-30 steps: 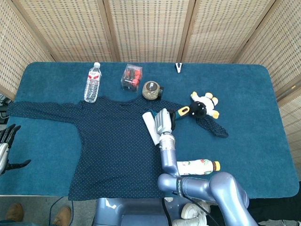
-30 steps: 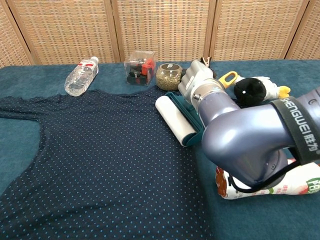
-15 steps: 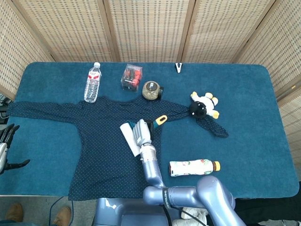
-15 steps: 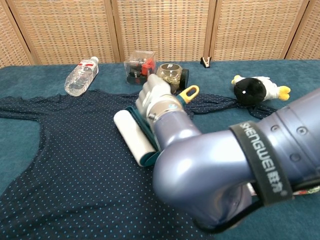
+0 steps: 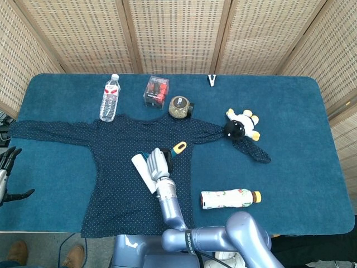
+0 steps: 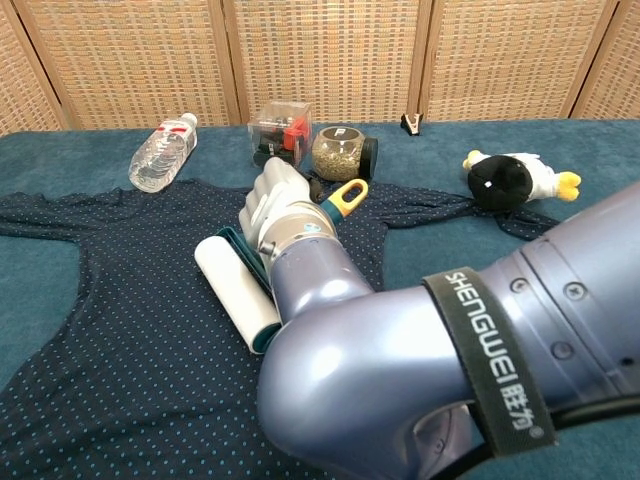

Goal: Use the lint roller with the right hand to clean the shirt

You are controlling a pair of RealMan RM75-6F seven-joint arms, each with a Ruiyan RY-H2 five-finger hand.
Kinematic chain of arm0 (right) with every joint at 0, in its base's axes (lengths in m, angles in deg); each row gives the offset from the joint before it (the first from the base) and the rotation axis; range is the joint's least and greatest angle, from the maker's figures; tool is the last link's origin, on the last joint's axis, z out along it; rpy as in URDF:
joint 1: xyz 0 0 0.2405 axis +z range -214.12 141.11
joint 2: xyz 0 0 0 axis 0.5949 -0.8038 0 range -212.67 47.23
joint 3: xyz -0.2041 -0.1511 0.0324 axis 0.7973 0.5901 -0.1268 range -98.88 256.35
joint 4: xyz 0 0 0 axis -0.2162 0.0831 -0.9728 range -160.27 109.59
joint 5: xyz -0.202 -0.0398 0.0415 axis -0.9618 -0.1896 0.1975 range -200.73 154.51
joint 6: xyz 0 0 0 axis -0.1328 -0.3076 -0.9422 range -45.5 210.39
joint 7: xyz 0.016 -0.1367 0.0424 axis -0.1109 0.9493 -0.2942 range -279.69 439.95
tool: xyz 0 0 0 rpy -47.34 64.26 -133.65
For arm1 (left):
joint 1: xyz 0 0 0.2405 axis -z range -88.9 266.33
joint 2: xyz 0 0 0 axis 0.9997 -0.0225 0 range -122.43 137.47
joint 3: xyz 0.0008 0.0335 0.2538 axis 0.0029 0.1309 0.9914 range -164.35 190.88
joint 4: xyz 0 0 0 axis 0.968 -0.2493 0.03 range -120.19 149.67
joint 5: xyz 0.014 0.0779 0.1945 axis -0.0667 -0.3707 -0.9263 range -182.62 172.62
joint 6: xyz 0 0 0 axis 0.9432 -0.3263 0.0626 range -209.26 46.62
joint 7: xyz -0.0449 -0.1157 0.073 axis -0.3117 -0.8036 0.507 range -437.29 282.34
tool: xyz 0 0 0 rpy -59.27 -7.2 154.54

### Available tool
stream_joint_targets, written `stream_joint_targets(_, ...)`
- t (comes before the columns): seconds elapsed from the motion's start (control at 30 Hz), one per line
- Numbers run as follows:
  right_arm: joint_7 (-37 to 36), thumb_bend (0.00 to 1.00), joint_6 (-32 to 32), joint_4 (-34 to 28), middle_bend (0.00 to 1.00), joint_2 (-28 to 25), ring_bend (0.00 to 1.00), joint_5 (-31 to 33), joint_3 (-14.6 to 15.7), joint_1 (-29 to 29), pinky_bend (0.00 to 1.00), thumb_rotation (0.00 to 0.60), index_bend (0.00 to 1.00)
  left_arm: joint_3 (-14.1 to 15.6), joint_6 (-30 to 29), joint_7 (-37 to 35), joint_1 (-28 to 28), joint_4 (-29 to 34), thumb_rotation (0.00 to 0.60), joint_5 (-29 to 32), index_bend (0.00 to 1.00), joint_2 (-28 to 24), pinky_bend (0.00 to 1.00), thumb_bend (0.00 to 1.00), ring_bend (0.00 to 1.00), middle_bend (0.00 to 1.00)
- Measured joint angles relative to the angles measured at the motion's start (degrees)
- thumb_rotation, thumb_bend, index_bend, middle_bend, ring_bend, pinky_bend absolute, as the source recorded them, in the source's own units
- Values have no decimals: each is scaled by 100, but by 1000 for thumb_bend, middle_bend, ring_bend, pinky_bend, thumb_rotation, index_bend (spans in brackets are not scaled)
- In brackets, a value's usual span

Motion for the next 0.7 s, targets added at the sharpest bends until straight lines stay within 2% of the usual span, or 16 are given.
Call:
stream_joint_targets(0.03,-38,148,16,-27,1000,-31,1000,11,0,-50,1000,600,173,4,-9,-5,-4,5,600,-15,0,-4,0,0,0,0)
stream_joint_targets(0.1,-129,5,54,-152,1000,-141,1000,16,24,-182,1000,600,36,13,-27,-19,-11,18,600,-50,0,-13,0,0,0,0)
stream_joint_targets(0.13,-179,0,69,-232,1000,-201,1000,11,40,-238,1000,600,6,19,-44,-26,-17,26,600,-72,0,-19,0,0,0,0)
stream_joint_targets(0.3,-822,0,125,-890,971,-726,1000,-259,228,-682,1000,600,0,45,-188,-92,-74,78,600,-197,0,-61,0,0,0,0)
stream_joint_targets(0.37,-1176,0,147,-1145,924,-965,999,-483,347,-872,1000,600,0,59,-271,-133,-110,94,600,-261,0,-79,0,0,0,0)
stream_joint_targets(0.47,-1869,0,196,-1568,778,-1396,918,-960,553,-1202,986,600,0,82,-405,-184,-167,110,600,-367,0,-100,0,0,0,0)
stream_joint_targets(0.57,-2689,0,247,-1946,525,-1869,654,-1517,762,-1549,710,600,0,119,-499,-209,-211,127,600,-482,0,-111,0,0,0,0)
stream_joint_targets(0.63,-3305,0,275,-2190,312,-2243,360,-1923,914,-1803,392,600,0,145,-549,-214,-235,138,600,-550,0,-115,0,0,0,0)
stream_joint_targets(0.7,-3910,0,303,-2403,162,-2631,155,-2301,1062,-2060,181,600,0,164,-599,-213,-255,150,600,-609,0,-118,0,0,0,0)
